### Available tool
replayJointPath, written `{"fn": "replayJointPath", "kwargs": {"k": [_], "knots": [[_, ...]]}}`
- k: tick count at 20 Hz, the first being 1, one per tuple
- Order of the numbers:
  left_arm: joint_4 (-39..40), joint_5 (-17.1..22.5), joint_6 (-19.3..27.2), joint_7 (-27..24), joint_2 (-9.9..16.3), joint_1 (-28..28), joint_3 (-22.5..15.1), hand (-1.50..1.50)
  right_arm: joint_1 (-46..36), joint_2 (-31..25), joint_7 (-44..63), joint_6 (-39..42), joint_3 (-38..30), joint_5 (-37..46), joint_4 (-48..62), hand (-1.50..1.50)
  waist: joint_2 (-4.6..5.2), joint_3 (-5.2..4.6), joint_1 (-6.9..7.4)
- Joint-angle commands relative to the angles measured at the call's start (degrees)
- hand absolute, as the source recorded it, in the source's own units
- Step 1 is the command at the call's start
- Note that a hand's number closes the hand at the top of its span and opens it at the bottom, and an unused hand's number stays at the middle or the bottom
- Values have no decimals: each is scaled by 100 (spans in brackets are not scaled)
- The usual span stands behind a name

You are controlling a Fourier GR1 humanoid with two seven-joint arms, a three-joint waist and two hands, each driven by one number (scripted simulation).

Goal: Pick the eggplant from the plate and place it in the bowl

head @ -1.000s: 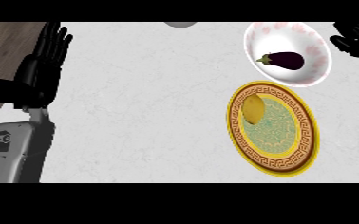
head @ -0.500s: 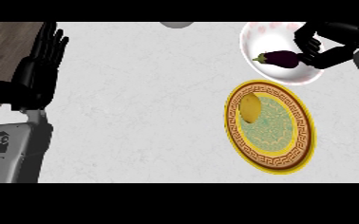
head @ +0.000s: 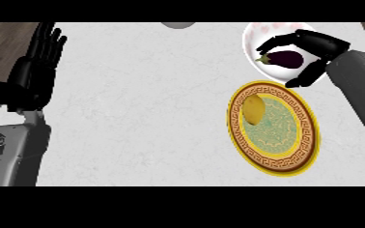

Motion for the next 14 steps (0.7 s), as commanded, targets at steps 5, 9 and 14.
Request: {"fn": "replayJointPath", "kwargs": {"k": [5, 9, 14], "knots": [[-84, 47, -34, -48, -77, 127, -22, 0, -443, 94, -290, 1149, -1032, -1221, 728, -150, 35, 8, 78], [-72, 10, -41, -6, 54, -15, 31, 0, -613, -263, 111, 1390, -1339, -1552, 1058, -150, 98, 15, 109], [-31, -13, -74, -79, -92, -56, -120, 0, -850, -446, 662, 1455, -1660, -1894, 1285, -150, 215, 24, 214]]}}
